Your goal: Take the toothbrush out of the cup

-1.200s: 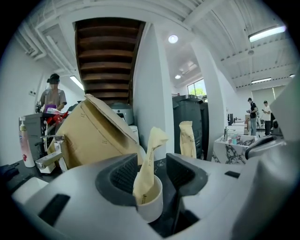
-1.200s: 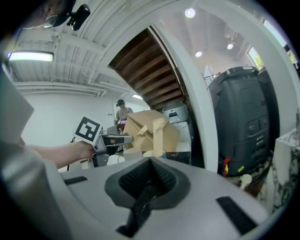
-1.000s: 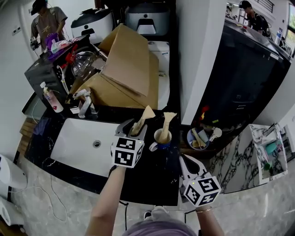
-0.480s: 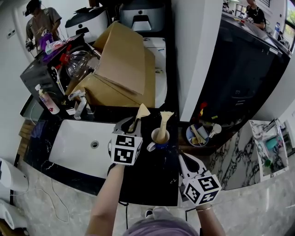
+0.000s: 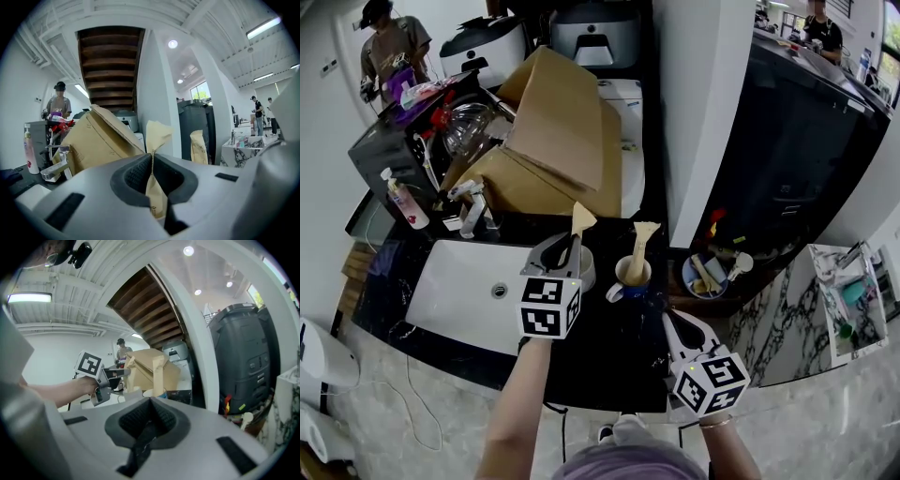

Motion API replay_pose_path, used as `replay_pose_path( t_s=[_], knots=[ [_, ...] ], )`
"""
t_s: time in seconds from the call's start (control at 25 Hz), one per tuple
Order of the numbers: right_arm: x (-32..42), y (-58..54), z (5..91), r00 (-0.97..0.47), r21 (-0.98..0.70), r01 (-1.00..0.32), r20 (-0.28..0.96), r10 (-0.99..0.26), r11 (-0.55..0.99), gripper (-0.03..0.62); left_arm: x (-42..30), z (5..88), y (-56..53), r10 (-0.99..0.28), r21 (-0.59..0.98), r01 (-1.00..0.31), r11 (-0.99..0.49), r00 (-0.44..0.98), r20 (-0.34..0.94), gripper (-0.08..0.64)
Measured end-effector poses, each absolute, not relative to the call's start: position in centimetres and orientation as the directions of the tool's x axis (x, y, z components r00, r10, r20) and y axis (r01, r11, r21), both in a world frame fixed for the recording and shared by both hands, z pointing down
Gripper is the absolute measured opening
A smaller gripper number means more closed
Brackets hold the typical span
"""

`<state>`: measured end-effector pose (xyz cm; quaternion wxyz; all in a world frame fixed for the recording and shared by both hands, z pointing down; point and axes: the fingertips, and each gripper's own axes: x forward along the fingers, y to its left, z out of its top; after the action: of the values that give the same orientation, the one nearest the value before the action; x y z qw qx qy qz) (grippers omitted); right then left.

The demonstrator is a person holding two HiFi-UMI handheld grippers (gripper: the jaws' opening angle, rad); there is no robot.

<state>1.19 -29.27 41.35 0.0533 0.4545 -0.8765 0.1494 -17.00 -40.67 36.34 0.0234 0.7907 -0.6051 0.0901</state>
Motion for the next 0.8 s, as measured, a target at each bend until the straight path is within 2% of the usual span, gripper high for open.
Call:
replay_pose_path(
  t_s=[0.44, 0.8],
  knots=[
    [-0.7, -27.0, 40.1, -0.604, -0.201, -0.797, 0.210, -0.769, 0.570, 0.003, -21.1, 27.7, -34.9, -0.969, 0.073, -0.973, -0.220, 0.209, -0.133, 0.012],
    [-3.0, -24.5, 39.6, -0.634, -0.201, -0.773, 0.202, -0.747, 0.602, 0.003, -25.4, 27.0, -28.8, -0.973, 0.154, -0.973, -0.172, 0.143, -0.181, 0.012]
  ],
)
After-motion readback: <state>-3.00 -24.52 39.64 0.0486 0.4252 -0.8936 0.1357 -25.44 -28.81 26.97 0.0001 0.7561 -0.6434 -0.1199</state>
